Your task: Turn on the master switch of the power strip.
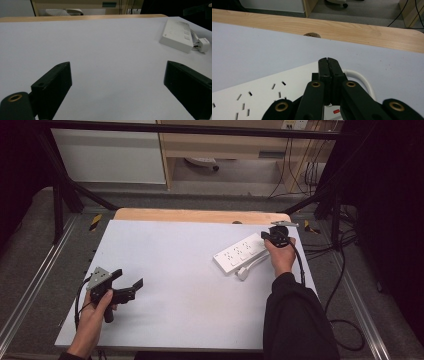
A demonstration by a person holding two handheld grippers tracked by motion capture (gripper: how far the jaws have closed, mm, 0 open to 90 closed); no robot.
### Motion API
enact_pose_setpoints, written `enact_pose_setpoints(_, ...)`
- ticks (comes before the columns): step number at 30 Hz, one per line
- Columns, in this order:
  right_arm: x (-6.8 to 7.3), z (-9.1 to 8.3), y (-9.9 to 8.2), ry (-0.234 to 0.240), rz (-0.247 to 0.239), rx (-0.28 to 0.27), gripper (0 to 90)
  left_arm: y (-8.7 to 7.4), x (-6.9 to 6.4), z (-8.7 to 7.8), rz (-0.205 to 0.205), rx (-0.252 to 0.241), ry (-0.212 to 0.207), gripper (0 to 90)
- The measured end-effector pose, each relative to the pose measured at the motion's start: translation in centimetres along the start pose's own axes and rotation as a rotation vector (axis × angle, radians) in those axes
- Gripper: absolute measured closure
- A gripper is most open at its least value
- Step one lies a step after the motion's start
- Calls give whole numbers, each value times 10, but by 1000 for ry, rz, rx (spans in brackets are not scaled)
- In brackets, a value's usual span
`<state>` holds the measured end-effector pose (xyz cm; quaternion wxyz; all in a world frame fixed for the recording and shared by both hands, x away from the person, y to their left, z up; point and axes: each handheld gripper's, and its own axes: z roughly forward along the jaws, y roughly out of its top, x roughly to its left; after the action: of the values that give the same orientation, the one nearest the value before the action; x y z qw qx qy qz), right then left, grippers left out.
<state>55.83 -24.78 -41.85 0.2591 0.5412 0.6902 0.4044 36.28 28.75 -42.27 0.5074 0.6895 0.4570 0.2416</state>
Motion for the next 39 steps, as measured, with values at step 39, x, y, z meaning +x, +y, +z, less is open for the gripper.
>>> enact_pose_setpoints(39,-1,5,-15,-34,-60,87,900,1,0,0,11,4,3,75)
